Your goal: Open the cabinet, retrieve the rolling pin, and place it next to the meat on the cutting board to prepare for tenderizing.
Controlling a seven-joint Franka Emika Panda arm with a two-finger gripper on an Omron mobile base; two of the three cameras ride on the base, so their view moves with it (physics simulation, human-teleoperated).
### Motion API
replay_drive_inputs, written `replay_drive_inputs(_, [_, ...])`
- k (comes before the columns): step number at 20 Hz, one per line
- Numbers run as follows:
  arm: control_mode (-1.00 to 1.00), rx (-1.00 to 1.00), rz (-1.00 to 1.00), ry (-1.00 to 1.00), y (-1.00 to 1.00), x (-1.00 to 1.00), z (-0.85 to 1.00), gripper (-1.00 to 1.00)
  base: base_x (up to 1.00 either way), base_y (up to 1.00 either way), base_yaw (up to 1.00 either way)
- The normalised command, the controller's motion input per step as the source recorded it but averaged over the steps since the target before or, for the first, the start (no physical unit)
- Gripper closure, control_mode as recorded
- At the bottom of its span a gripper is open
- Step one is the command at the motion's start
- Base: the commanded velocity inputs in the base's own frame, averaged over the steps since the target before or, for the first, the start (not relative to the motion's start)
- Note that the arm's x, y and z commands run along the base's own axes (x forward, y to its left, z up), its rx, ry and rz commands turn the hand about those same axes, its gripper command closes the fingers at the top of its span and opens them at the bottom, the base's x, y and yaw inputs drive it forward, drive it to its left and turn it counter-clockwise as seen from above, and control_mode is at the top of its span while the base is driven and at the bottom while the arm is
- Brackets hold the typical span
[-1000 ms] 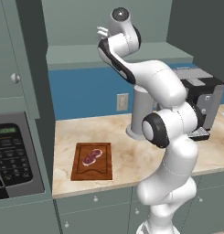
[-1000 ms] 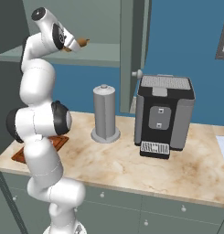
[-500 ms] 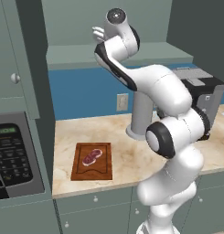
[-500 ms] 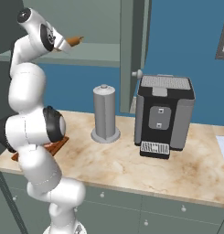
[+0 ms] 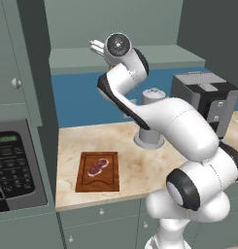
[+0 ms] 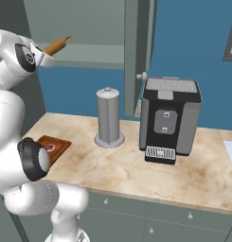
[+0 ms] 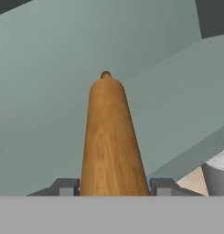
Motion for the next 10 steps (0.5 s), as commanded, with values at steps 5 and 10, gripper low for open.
replay_drive_inputs(5, [-1.0,0.01,0.11,-0.02,0.02,-0.87,0.01,1.0,0.0,0.0,0.0])
replay_drive_inputs(10, [-1.0,0.02,0.1,0.0,0.0,-0.71,0.36,1.0,0.0,0.0,0.0])
